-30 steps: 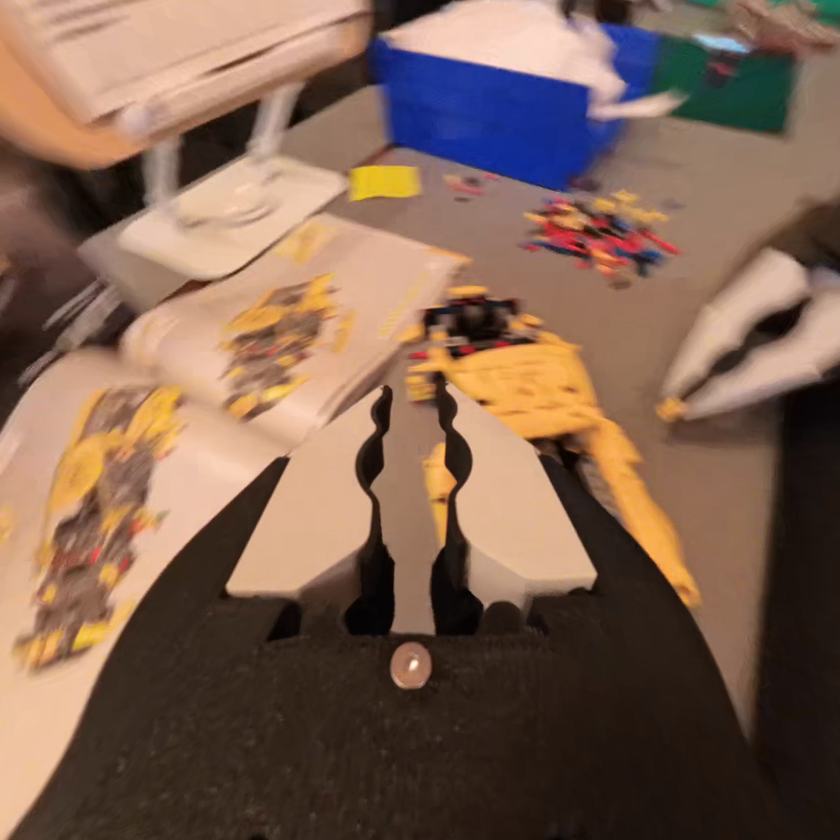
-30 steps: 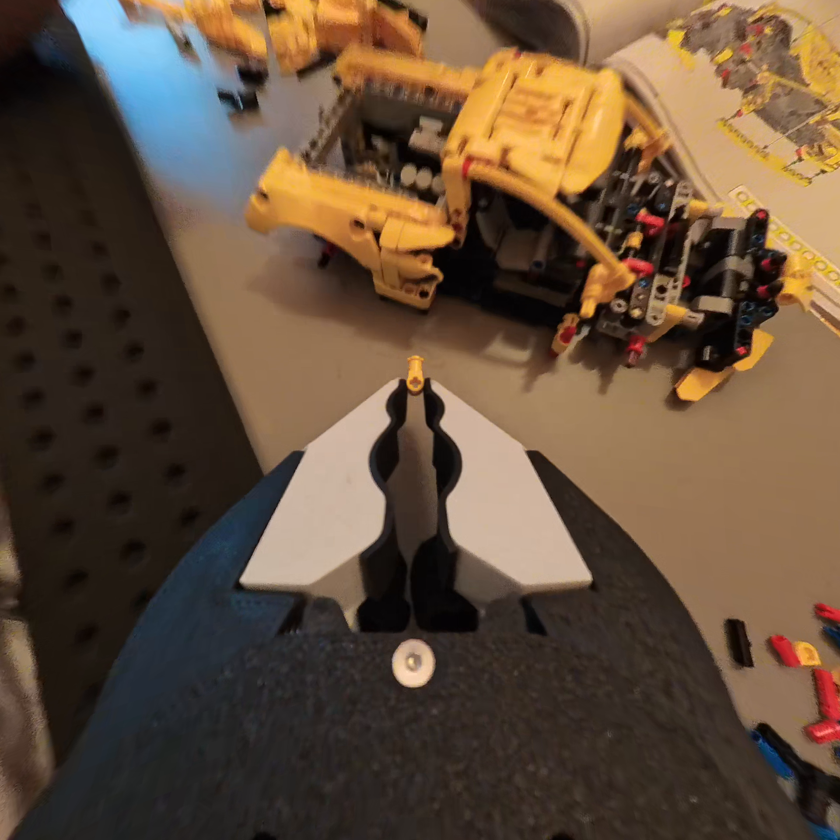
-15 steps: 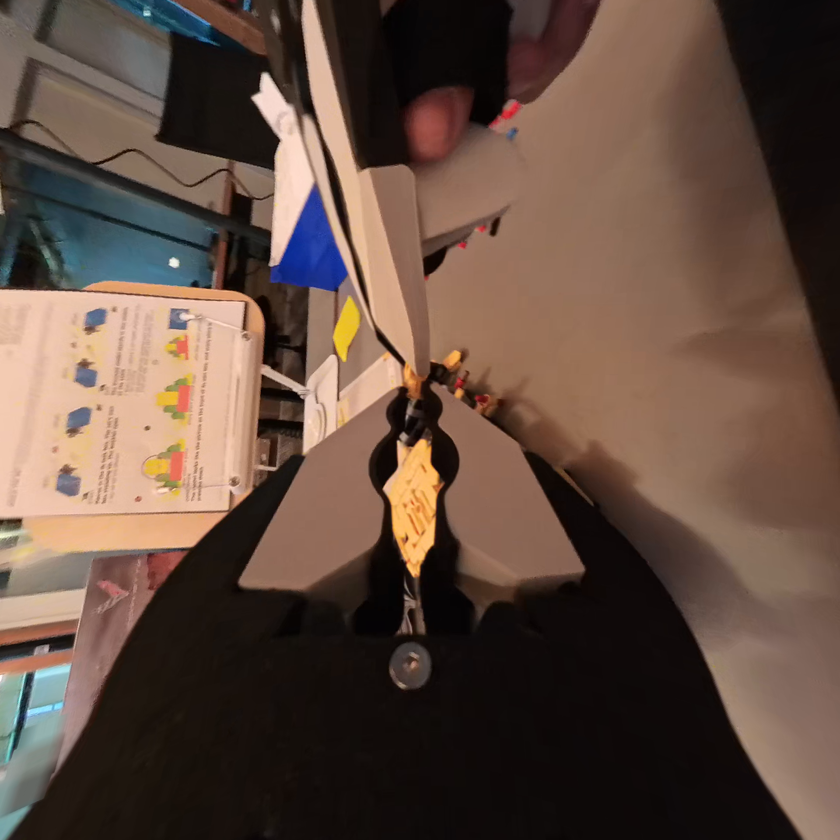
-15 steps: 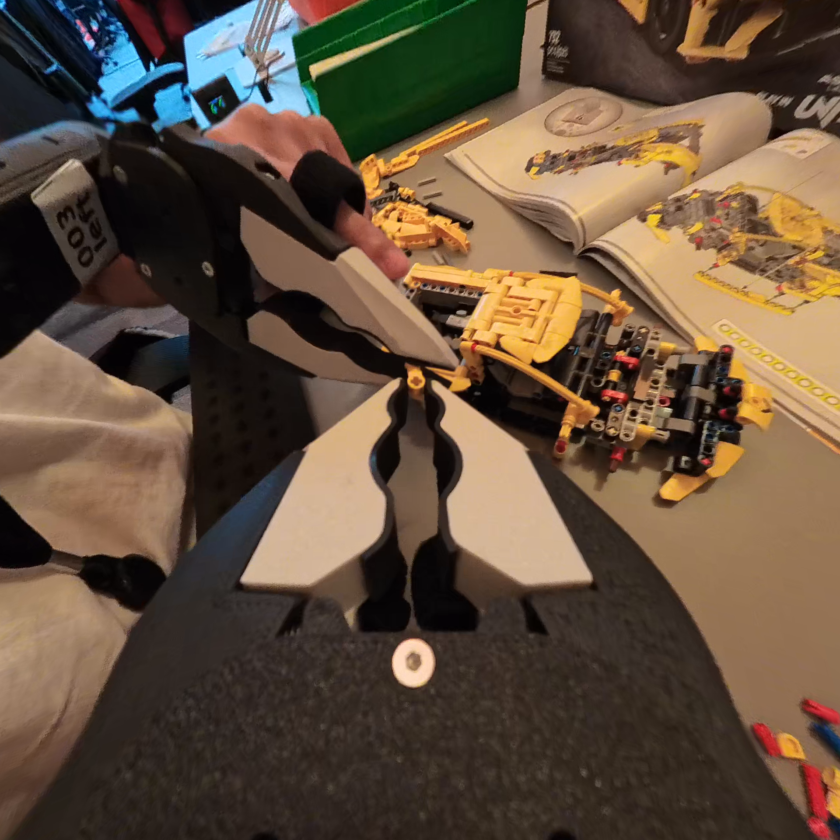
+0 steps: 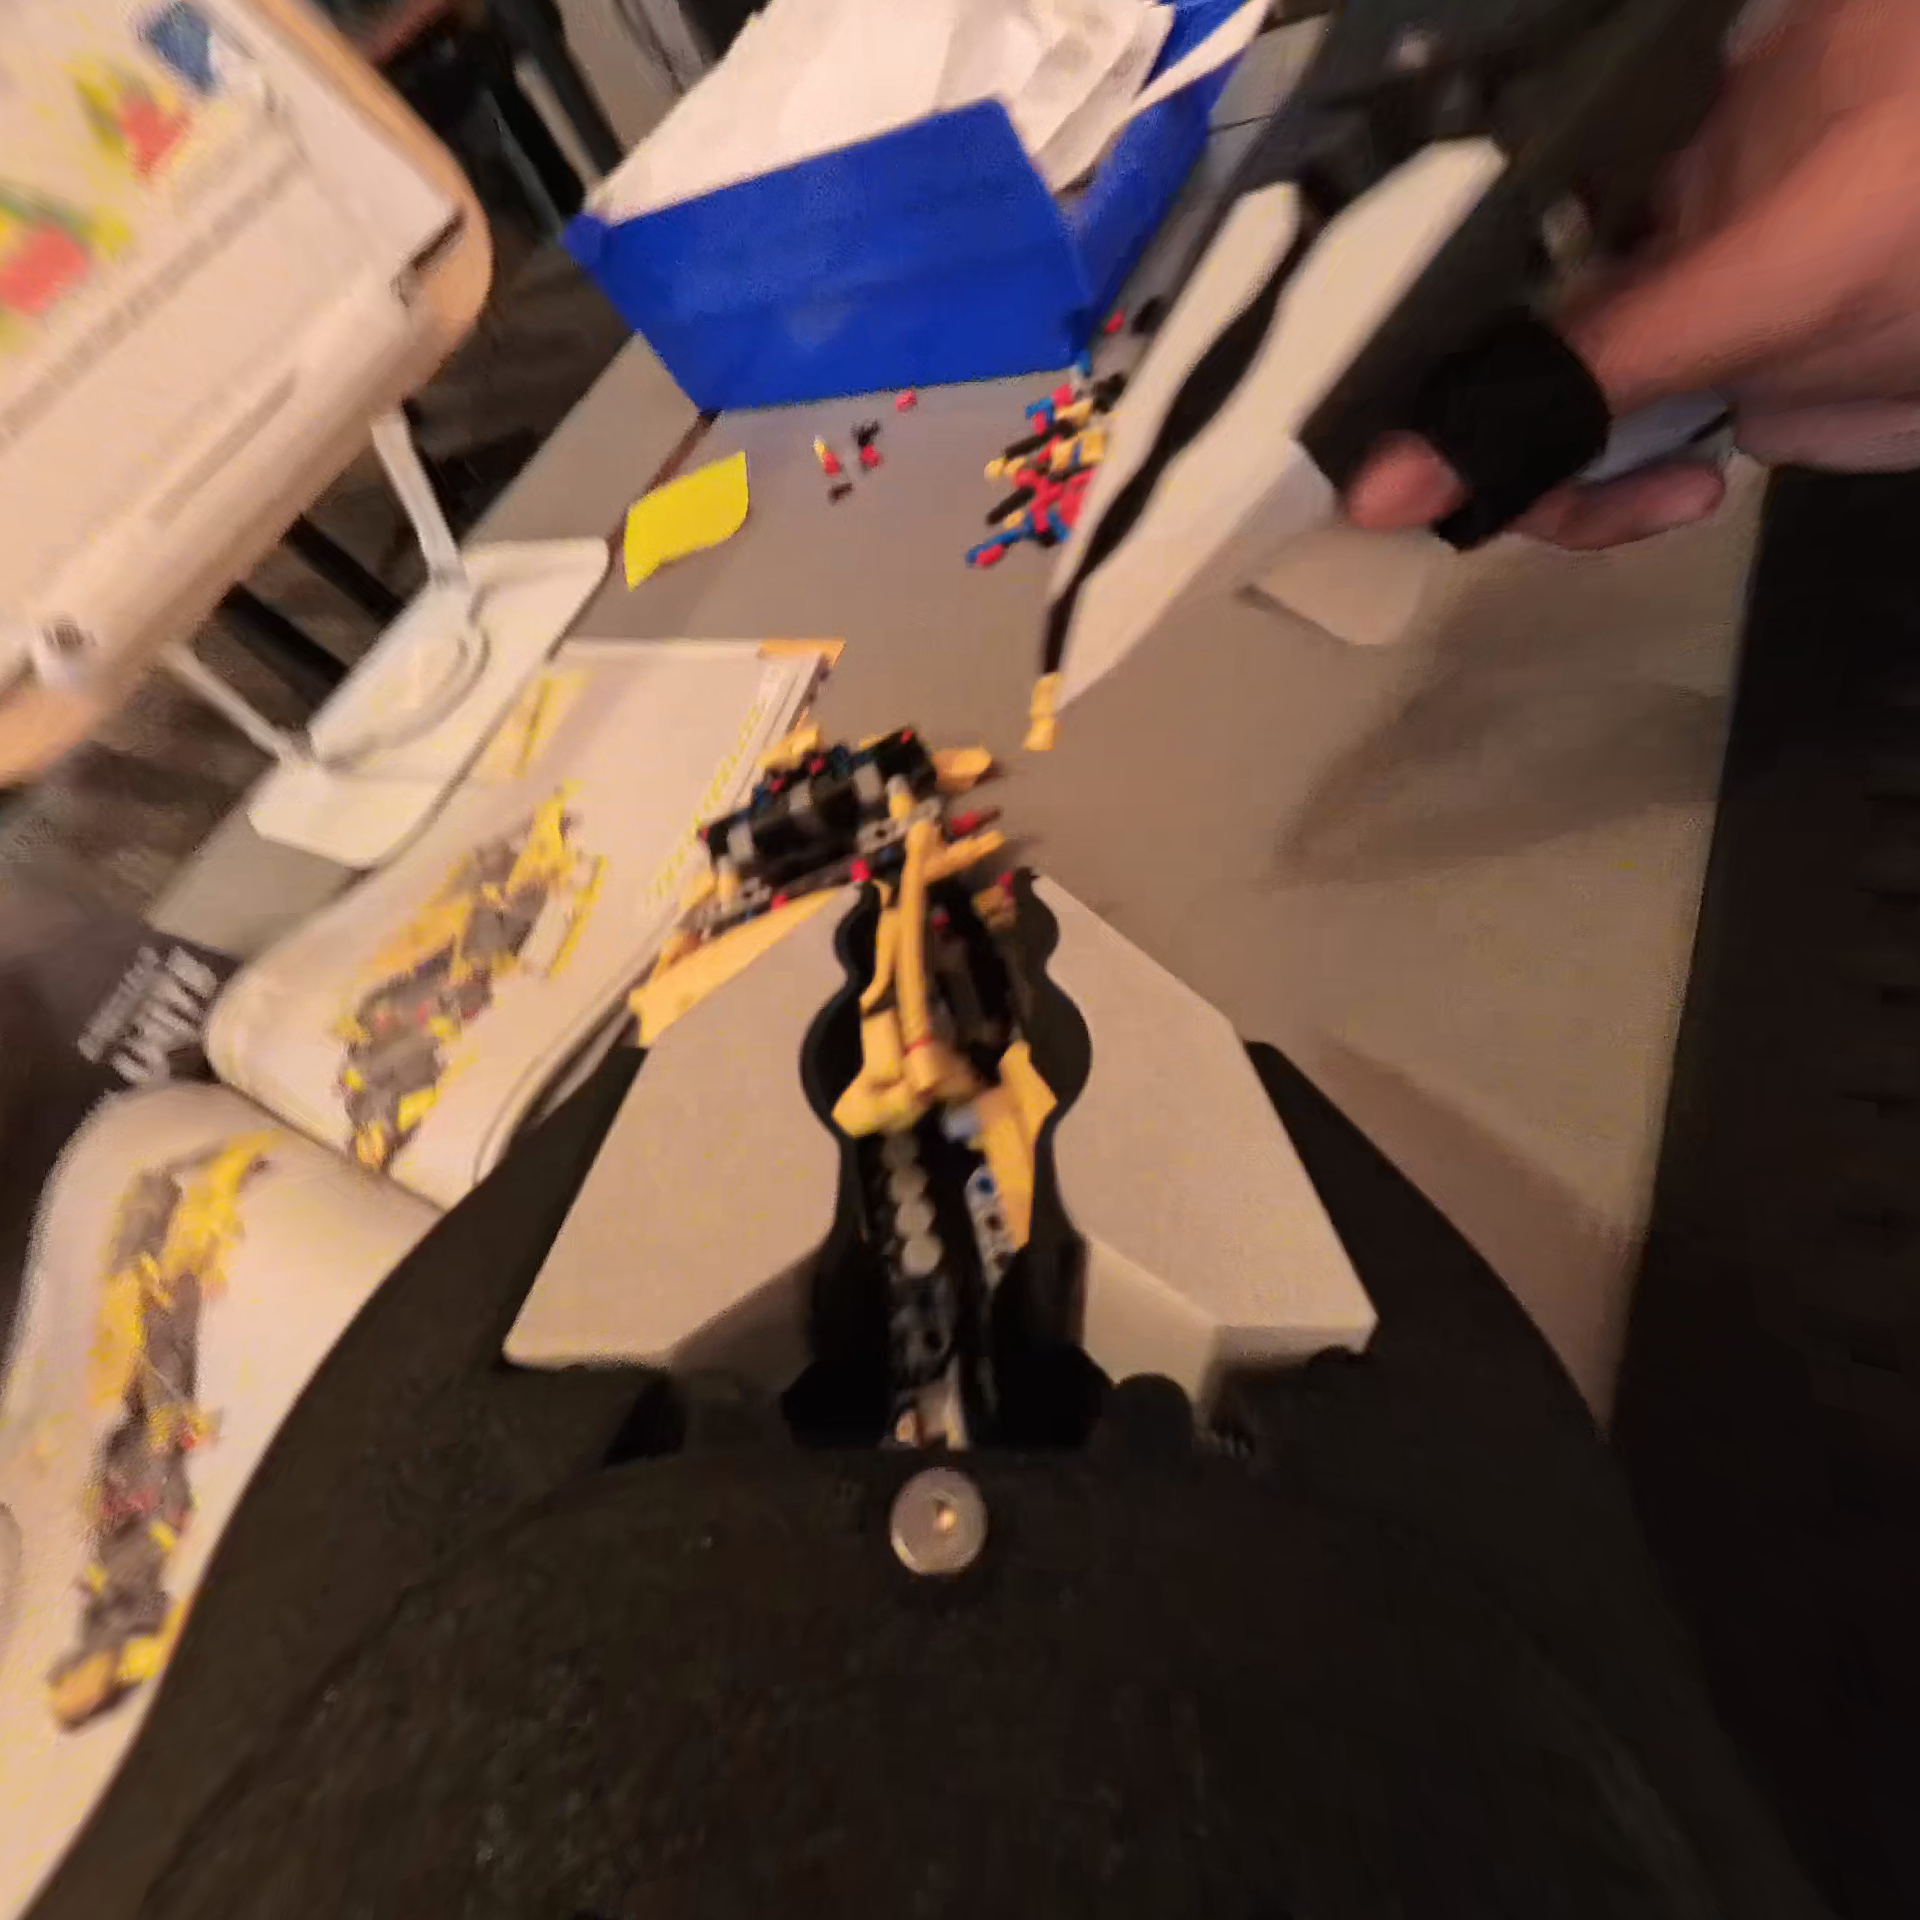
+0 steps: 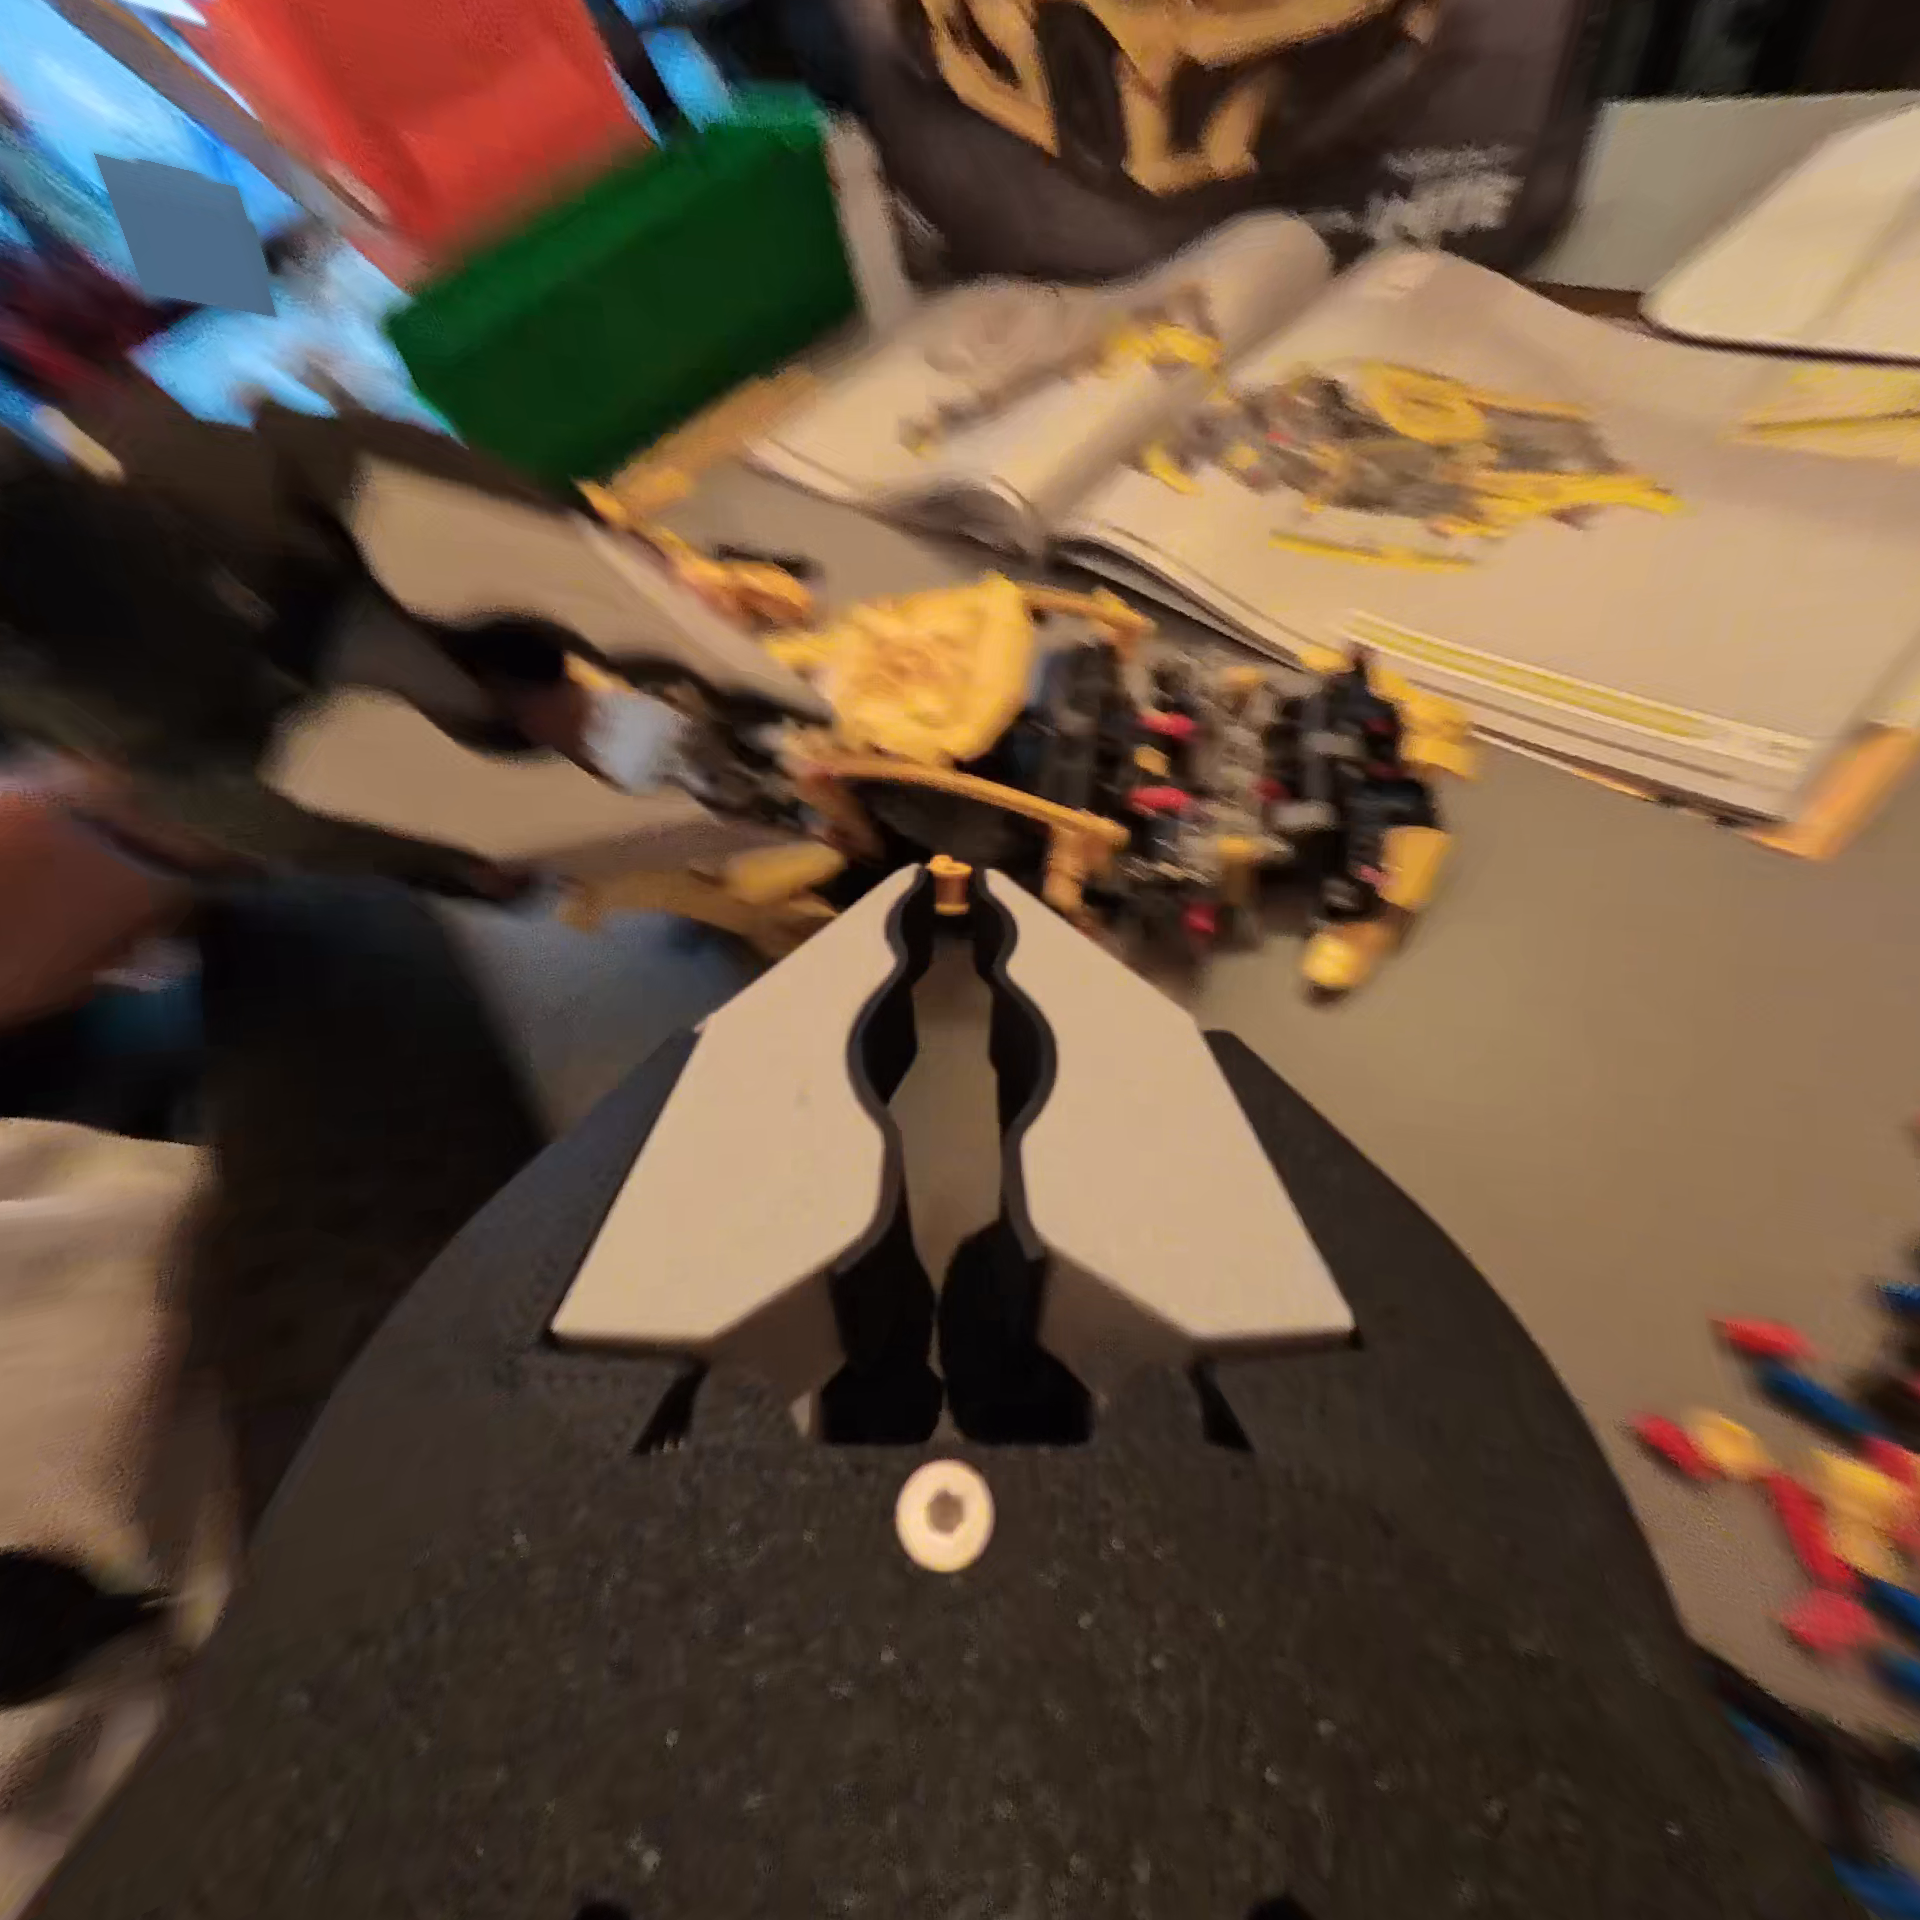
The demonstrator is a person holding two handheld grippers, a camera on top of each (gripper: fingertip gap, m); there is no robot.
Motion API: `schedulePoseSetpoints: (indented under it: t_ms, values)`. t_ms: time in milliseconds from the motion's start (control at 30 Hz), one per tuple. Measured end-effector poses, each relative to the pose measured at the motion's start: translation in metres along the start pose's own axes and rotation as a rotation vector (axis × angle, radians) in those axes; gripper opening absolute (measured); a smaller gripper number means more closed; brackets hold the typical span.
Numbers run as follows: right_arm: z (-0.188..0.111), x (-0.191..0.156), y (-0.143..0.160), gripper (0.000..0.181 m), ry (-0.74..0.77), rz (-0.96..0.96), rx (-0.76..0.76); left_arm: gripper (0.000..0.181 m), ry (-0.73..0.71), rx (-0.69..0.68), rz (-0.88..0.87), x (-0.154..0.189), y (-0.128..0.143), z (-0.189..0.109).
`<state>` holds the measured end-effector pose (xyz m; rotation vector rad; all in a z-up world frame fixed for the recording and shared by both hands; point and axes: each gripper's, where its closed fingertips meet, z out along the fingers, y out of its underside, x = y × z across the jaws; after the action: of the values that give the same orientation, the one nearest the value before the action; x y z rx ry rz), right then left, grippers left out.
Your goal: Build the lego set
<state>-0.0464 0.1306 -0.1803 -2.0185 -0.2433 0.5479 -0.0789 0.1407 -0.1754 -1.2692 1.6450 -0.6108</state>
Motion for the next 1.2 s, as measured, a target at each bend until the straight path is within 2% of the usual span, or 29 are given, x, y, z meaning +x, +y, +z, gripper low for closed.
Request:
schedulePoseSetpoints:
  t_ms: [67, 167, 300, 500, 967, 1133, 1200]
  values:
    - [0.009, 0.023, 0.019, 0.004, 0.129, -0.115, -0.106, 0.038, 0.033, -0.010, -0.149, -0.023, 0.015, -0.010]
    - [0.023, 0.032, 0.033, 0.005, 0.188, -0.218, -0.197, 0.061, 0.143, -0.012, -0.385, -0.040, 0.034, -0.019]
    - [0.030, 0.029, 0.030, 0.004, 0.197, -0.262, -0.208, 0.084, 0.205, -0.060, -0.471, -0.039, 0.047, -0.014]
    - [0.036, 0.032, 0.032, 0.005, 0.211, -0.281, -0.252, 0.079, 0.214, -0.103, -0.479, -0.034, 0.051, -0.003]
    - [0.040, 0.032, 0.035, 0.005, 0.257, -0.299, -0.362, 0.076, 0.177, -0.104, -0.458, -0.037, 0.053, -0.001]
    - [0.043, 0.033, 0.033, 0.005, 0.288, -0.360, -0.354, 0.075, 0.168, -0.103, -0.460, -0.039, 0.054, -0.002]
    - [0.043, 0.033, 0.032, 0.005, 0.273, -0.324, -0.320, 0.075, 0.166, -0.103, -0.461, -0.039, 0.054, -0.002]
